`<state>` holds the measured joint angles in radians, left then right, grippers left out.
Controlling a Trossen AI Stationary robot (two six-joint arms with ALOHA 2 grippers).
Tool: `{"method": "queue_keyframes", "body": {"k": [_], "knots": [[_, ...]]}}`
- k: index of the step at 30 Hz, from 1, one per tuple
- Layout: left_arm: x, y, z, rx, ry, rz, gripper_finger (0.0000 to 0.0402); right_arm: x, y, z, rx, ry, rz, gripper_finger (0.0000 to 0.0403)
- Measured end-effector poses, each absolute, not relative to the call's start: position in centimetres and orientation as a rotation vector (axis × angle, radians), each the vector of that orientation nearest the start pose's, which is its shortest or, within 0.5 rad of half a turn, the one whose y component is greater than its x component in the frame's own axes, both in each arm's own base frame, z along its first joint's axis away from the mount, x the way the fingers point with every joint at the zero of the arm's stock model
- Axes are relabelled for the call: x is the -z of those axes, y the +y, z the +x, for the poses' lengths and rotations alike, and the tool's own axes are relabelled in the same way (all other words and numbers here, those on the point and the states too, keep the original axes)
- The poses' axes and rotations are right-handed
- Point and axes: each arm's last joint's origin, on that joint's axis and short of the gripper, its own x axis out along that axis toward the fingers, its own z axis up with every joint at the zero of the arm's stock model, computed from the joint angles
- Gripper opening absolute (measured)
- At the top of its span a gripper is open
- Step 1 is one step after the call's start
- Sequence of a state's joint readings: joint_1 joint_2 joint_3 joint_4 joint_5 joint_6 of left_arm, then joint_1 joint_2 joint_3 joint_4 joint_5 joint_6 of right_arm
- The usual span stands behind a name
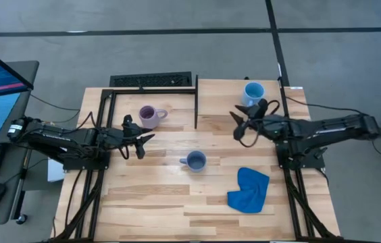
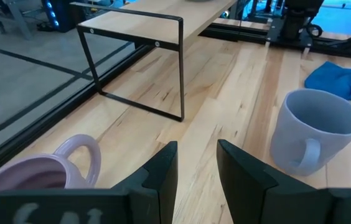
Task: Stack small to large cups/mugs on shelf
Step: Put the light blue mug on the shelf
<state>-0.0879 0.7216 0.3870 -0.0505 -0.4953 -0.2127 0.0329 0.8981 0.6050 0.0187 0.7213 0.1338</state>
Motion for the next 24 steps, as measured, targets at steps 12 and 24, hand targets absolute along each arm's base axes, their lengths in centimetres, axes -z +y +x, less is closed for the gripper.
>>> {"method": "queue_keyframes", "body": {"k": [12, 24], "knots": [[-21.9, 0.0, 16.0, -0.445, 0.334, -0.075, 0.0103, -23.9, -3.0, 24.0, 0.899, 0.221, 0.004, 0.0189], [-21.9, 0.0, 16.0, -0.445, 0.334, -0.075, 0.0103, -23.5, -4.5, 23.7, 1.073, 0.213, 0.021, 0.0189]]}}
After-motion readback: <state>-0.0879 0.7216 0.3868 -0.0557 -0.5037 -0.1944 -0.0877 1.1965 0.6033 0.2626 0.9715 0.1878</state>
